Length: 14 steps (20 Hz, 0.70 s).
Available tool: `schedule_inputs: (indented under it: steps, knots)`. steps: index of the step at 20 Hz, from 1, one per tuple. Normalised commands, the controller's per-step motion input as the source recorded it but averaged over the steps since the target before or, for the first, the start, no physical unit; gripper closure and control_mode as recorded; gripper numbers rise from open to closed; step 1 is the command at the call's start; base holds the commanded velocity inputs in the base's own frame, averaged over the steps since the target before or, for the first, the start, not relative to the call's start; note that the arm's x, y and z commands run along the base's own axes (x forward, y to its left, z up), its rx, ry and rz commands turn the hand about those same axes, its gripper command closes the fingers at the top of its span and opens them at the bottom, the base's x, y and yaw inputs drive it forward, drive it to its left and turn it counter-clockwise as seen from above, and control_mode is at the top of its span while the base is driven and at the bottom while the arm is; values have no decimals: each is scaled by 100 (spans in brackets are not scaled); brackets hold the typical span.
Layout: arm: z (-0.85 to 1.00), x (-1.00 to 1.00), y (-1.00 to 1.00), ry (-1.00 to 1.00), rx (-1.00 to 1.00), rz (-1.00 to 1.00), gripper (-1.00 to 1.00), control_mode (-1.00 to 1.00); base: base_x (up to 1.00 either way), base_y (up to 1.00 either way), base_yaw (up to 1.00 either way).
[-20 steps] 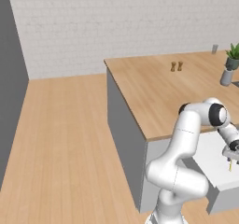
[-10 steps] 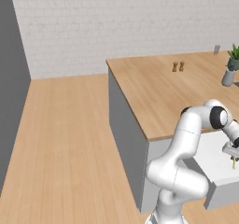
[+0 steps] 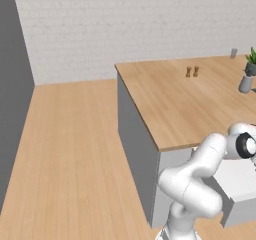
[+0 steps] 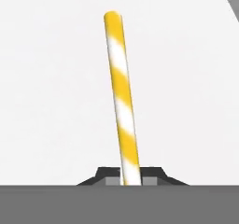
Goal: Take a straw from the drawer in front and place it inside the glass cup on the dining counter.
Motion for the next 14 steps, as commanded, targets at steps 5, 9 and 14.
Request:
schedule_inputs:
  steps: [5, 9, 14]
  knots:
    - [-41, -15, 92, -19, -23, -25, 100, -100, 0, 0, 0]
    - [6, 14, 100, -33, -31, -6, 100, -100, 0, 0, 0]
    - [6, 39, 100, -9, -38, 0, 100, -100, 0, 0, 0]
